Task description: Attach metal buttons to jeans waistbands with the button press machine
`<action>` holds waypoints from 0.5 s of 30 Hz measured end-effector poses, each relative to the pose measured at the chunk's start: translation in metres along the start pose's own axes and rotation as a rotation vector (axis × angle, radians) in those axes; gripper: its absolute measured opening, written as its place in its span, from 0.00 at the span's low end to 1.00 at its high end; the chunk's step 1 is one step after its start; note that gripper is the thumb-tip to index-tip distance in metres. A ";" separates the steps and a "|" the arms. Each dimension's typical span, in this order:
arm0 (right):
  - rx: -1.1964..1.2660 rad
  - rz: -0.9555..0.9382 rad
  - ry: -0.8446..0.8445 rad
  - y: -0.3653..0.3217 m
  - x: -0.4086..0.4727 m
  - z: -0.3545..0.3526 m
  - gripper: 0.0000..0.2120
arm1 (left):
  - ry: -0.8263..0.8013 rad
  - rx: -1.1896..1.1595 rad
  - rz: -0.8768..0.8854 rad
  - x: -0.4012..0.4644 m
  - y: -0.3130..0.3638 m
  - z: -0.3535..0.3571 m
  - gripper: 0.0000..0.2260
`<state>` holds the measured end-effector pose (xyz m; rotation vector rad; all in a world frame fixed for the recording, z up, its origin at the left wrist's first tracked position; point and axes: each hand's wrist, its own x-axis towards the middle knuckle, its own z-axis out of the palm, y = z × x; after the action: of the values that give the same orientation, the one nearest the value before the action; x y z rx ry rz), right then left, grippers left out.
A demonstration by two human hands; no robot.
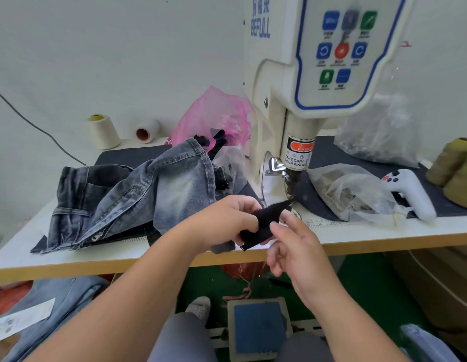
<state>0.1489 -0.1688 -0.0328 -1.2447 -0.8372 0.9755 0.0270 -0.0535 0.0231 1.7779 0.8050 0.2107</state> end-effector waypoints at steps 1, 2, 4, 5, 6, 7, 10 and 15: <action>0.041 0.001 -0.054 -0.002 0.001 -0.002 0.08 | -0.031 0.003 0.002 -0.001 0.002 -0.001 0.09; 0.048 -0.012 -0.081 -0.003 0.001 -0.003 0.09 | -0.059 0.005 0.006 -0.002 0.004 -0.001 0.09; 0.080 -0.038 -0.046 -0.003 0.001 -0.006 0.09 | -0.119 0.019 0.009 -0.004 0.007 -0.003 0.07; 0.107 -0.048 -0.022 -0.003 0.000 -0.009 0.09 | -0.146 0.035 0.009 -0.005 0.007 -0.003 0.06; 0.131 -0.055 -0.004 -0.004 0.000 -0.011 0.06 | -0.157 0.053 0.010 -0.005 0.008 -0.003 0.05; 0.154 -0.055 0.011 -0.005 0.000 -0.013 0.03 | -0.142 0.067 0.014 -0.006 0.007 -0.003 0.06; 0.191 -0.039 0.047 -0.007 -0.001 -0.020 0.04 | -0.001 -0.008 0.046 -0.002 0.004 0.002 0.07; 0.118 -0.034 -0.006 -0.006 -0.003 -0.029 0.11 | 0.083 -0.063 0.069 0.005 0.002 0.010 0.08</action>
<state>0.1752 -0.1825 -0.0308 -1.1232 -0.7916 0.9875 0.0370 -0.0582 0.0200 1.7482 0.7887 0.3536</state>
